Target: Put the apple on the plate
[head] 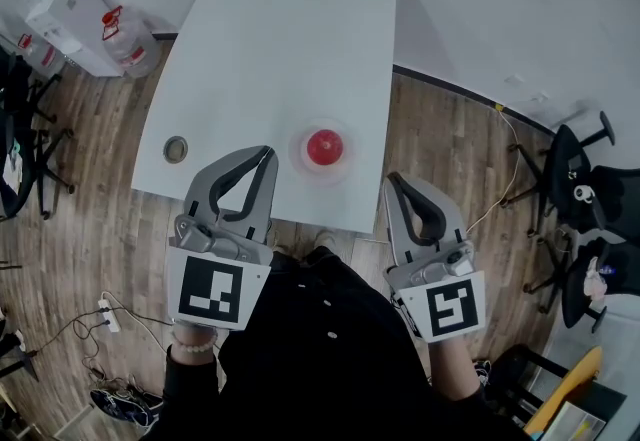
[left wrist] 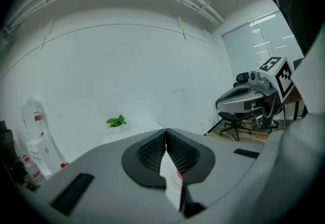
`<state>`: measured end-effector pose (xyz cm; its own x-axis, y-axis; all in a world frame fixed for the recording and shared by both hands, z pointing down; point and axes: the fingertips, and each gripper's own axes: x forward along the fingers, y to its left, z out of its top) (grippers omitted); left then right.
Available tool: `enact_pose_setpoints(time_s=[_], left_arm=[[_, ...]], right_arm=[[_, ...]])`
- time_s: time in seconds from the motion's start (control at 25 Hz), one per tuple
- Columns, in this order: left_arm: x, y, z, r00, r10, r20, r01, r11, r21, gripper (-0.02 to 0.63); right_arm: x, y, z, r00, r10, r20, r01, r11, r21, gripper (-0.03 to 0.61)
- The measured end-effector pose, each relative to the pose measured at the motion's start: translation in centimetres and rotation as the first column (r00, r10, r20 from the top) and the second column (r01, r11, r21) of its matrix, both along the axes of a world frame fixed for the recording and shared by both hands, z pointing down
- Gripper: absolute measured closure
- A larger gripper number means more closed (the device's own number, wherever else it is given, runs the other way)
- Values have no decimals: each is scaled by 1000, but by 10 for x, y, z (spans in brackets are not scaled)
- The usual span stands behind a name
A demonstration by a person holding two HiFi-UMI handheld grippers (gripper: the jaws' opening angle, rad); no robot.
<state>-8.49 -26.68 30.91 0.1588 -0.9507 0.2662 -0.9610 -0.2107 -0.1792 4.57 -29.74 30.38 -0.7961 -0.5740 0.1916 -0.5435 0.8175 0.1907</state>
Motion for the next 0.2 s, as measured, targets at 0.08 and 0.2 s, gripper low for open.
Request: enact_pose_setpoints(time_s=[0.08,0.2], left_arm=[[1,0,0,1000,0,-2,0,1000,-2,597],[3,1,0,1000,3,-1,-3,1000,-1,597]], right_arm=[[1,1,0,1000,1,-1,-1,1000,0,537],[4,2,1,1000,4,-7,-4,1000,-2,537]])
